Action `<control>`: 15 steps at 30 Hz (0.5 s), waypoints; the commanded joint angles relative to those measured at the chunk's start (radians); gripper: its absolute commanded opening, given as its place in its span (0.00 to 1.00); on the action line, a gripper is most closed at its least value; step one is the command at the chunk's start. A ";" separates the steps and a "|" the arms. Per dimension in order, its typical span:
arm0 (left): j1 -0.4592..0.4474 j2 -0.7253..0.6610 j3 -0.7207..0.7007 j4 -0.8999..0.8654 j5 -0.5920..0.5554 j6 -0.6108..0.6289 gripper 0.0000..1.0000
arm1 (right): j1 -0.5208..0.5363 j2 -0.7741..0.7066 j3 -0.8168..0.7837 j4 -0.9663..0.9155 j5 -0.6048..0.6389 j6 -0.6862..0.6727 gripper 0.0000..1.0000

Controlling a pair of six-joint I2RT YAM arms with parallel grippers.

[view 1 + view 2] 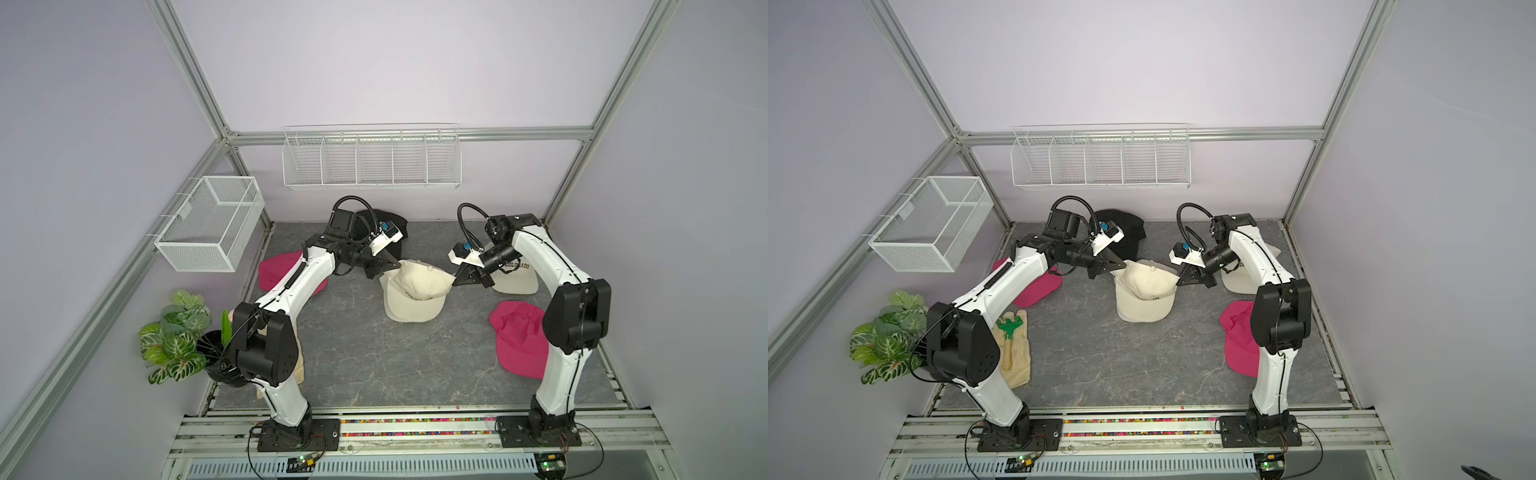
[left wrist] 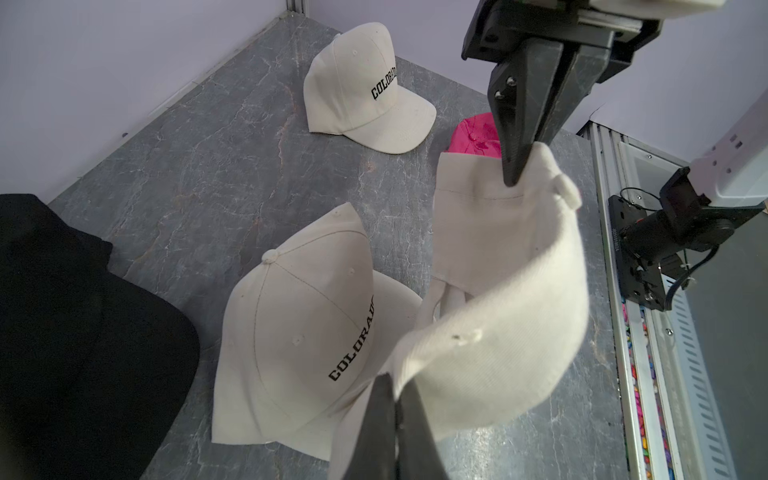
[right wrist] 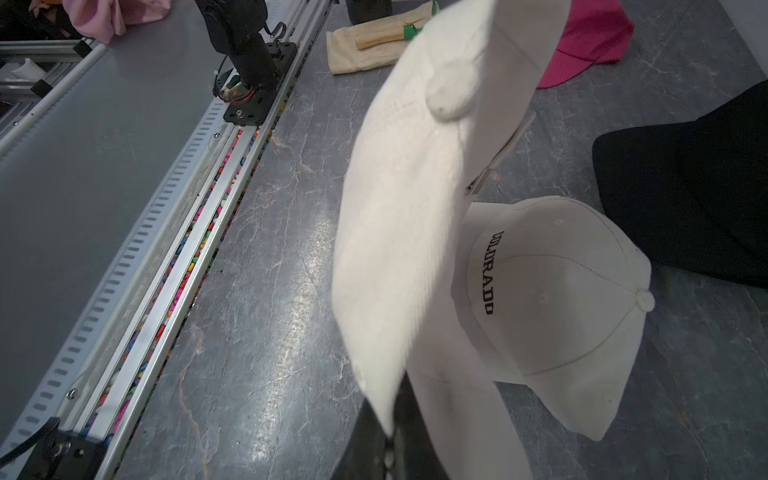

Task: Stack the baseball caps by color
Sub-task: Place the baseball cap on the baseball cap.

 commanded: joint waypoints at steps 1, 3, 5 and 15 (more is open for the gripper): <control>0.012 0.043 0.052 -0.069 -0.004 0.025 0.00 | -0.018 0.046 0.072 -0.137 0.017 -0.051 0.10; 0.024 0.062 0.080 -0.099 -0.001 0.034 0.00 | -0.018 0.067 0.103 -0.145 0.024 -0.041 0.11; 0.033 0.079 0.099 -0.125 0.007 0.048 0.00 | -0.018 0.090 0.131 -0.149 0.033 -0.030 0.13; 0.041 0.158 0.132 -0.128 0.019 0.040 0.00 | -0.012 0.183 0.234 -0.163 -0.028 -0.004 0.17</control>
